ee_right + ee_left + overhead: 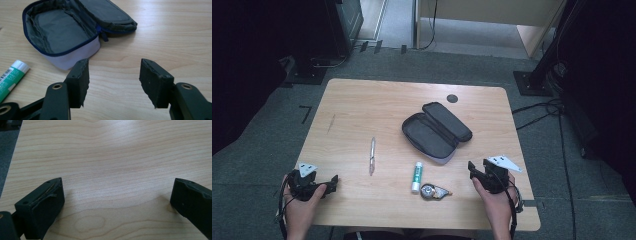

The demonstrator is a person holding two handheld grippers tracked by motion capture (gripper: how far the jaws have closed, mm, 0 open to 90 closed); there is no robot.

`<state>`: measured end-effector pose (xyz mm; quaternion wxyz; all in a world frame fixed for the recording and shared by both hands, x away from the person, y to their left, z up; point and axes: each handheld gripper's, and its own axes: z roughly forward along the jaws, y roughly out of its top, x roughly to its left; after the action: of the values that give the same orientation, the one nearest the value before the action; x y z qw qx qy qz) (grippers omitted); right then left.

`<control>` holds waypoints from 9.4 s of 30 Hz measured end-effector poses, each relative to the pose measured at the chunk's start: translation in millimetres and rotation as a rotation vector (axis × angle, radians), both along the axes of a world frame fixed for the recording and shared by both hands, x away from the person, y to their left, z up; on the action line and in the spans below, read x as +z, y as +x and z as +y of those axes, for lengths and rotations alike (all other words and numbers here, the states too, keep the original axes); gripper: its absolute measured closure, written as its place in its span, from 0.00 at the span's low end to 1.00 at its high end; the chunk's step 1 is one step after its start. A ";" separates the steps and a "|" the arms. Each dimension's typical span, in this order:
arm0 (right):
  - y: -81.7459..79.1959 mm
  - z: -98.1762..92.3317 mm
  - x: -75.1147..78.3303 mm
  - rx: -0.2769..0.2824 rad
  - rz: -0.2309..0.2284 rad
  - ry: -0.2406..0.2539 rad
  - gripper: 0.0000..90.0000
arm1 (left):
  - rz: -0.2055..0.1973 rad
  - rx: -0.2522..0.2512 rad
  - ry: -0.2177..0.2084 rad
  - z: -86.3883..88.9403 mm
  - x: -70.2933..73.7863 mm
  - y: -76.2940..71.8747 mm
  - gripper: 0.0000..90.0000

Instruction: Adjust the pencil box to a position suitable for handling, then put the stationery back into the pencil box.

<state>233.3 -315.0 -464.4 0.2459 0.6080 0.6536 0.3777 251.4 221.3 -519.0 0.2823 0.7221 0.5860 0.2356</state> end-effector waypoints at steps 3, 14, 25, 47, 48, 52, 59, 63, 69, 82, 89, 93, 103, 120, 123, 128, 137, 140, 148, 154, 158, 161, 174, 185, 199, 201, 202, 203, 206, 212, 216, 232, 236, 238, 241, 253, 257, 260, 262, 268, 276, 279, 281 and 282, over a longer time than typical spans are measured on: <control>5.8 5.7 2.9 0.002 0.012 0.016 0.48 | 0.000 0.000 0.000 0.0 0.0 0.0 0.00; 26.3 27.8 11.5 -0.036 0.041 -0.016 0.51 | 0.000 -0.004 0.000 0.1 0.0 0.7 0.00; 49.7 38.5 13.6 -0.101 0.065 0.001 0.55 | 0.001 -0.007 0.001 0.1 0.2 0.9 0.00; 86.6 65.8 -12.6 -0.205 0.239 0.050 0.59 | 0.001 -0.010 0.001 0.1 0.1 1.4 0.00; 87.4 66.9 -13.5 -0.210 0.247 0.053 0.59 | 0.001 -0.010 0.001 0.1 0.1 1.4 0.00; 89.6 67.5 -15.9 -0.222 0.257 0.052 0.61 | 0.001 -0.010 0.001 0.0 0.1 1.4 0.00; 94.0 67.9 -20.3 -0.231 0.268 0.066 0.71 | 0.001 -0.010 0.001 0.0 0.2 1.4 0.00; 95.2 67.0 -21.7 -0.223 0.269 0.078 0.80 | 0.001 -0.010 0.001 0.0 0.2 1.4 0.00; 97.5 60.9 -21.8 -0.218 0.252 0.090 0.93 | 0.001 -0.010 0.001 0.0 0.1 1.4 0.00; 112.3 52.9 -22.2 -0.097 0.193 0.042 0.99 | 0.001 -0.010 0.001 0.0 0.1 1.4 0.00; 127.7 50.4 -25.1 -0.031 0.154 -0.037 0.94 | 0.001 -0.009 0.001 0.0 0.1 1.4 0.00; 125.3 51.2 -19.1 -0.059 0.158 -0.042 0.77 | 0.001 -0.010 0.001 0.0 0.1 1.4 0.00; 115.4 62.3 -28.8 -0.125 0.272 -0.010 0.83 | 0.002 -0.012 0.002 0.0 0.2 1.4 0.00; 115.3 76.4 -30.6 -0.116 0.219 0.014 0.96 | 0.001 -0.012 0.001 0.0 0.2 1.4 0.00; 114.2 78.5 -31.0 -0.122 0.216 0.017 0.95 | 0.002 -0.012 0.001 0.0 0.2 1.4 0.00; 106.7 80.5 -27.0 -0.080 0.201 0.023 0.76 | 0.001 -0.012 0.001 0.1 0.2 1.4 0.00; 77.5 70.4 -1.6 0.057 0.102 0.031 0.41 | 0.001 -0.013 0.001 0.0 0.2 1.5 0.00; 67.5 67.1 3.6 0.101 0.083 0.053 0.33 | 0.001 -0.012 0.001 0.0 0.1 1.5 0.00; 47.4 61.9 4.5 0.239 0.079 -0.003 0.25 | 0.001 -0.012 0.000 -0.1 0.1 1.5 0.00; 30.6 61.7 -5.0 0.299 0.086 -0.088 0.19 | 0.001 -0.012 0.001 0.0 0.1 1.6 0.00; 23.6 58.9 -8.1 0.313 0.087 -0.062 0.16 | 0.001 -0.013 0.001 0.0 0.1 1.6 0.00; 18.8 57.3 -10.0 0.329 0.086 -0.047 0.16 | 0.001 -0.012 0.001 0.0 0.1 1.6 0.00; 1.7 61.1 -23.8 0.415 0.098 -0.032 0.16 | 0.001 -0.013 0.002 0.0 0.2 1.5 0.00; -6.1 71.1 -39.6 0.555 0.097 -0.012 0.16 | 0.001 -0.013 0.003 0.0 0.2 1.5 0.00; -15.3 85.4 -48.5 0.713 0.068 -0.080 0.28 | 0.001 -0.013 0.003 0.1 0.2 1.5 0.00; -15.9 84.9 -49.1 0.718 0.060 -0.090 0.35 | 0.001 -0.013 0.002 0.0 0.2 1.5 0.00; -15.7 84.4 -49.7 0.720 0.062 -0.091 0.35 | 0.001 -0.013 0.003 0.0 0.2 1.5 0.00; -15.1 83.8 -50.6 0.723 0.065 -0.092 0.35 | 0.001 -0.012 0.002 0.0 0.2 1.5 0.00; -15.6 83.4 -53.3 0.734 0.074 -0.099 0.36 | 0.001 -0.012 0.002 0.0 0.2 1.5 0.00; -20.5 83.8 -53.2 0.742 0.055 -0.117 0.49 | 0.001 -0.013 0.002 0.0 0.2 1.5 0.00; -22.0 80.6 -53.7 0.734 0.045 -0.110 0.54 | 0.001 -0.013 0.003 0.0 0.2 1.5 0.00; -24.6 51.8 -55.0 0.622 0.042 -0.084 0.59 | 0.001 -0.013 0.003 0.0 0.2 1.5 0.00; -25.1 50.6 -55.2 0.594 0.040 -0.086 0.58 | 0.001 -0.013 0.003 0.0 0.2 1.5 0.00; -24.9 51.2 -55.0 0.584 0.036 -0.092 0.54 | 0.002 -0.013 0.003 0.0 0.2 1.5 0.00; -23.3 54.4 -52.4 0.610 0.027 -0.068 0.44 | 0.001 -0.013 0.002 0.0 0.2 1.5 0.00; -4.5 80.4 -50.4 0.572 0.080 -0.106 0.34 | 0.002 -0.013 0.001 0.0 0.2 1.5 0.00; -2.4 85.8 -52.1 0.540 0.084 -0.135 0.34 | 0.001 -0.012 0.001 -0.1 0.2 1.5 0.00; -2.1 86.8 -53.5 0.527 0.077 -0.150 0.34 | 0.001 -0.012 0.000 -0.1 0.1 1.5 0.00; -1.8 86.8 -53.8 0.528 0.074 -0.150 0.34 | 0.002 -0.013 0.001 0.0 0.2 1.5 0.00; -2.0 82.9 -56.8 0.535 0.047 -0.138 0.34 | 0.001 -0.013 0.002 0.0 0.1 1.5 0.00; -4.4 80.7 -59.0 0.533 0.022 -0.133 0.34 | 0.001 -0.013 0.002 0.0 0.1 1.4 0.00; -4.4 80.5 -59.0 0.538 0.021 -0.133 0.36 | 0.001 -0.013 0.001 0.0 0.1 1.5 0.00; -4.9 80.4 -58.8 0.538 0.019 -0.129 0.42 | 0.001 -0.013 0.002 0.0 0.1 1.5 0.00; -5.2 79.7 -58.7 0.536 0.015 -0.124 0.45 | 0.002 -0.013 0.002 0.0 0.2 1.4 0.00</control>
<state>228.1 -235.3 -523.0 0.1689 0.3997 0.8149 0.3843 252.8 221.3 -518.8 0.2828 0.7263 0.5814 0.2337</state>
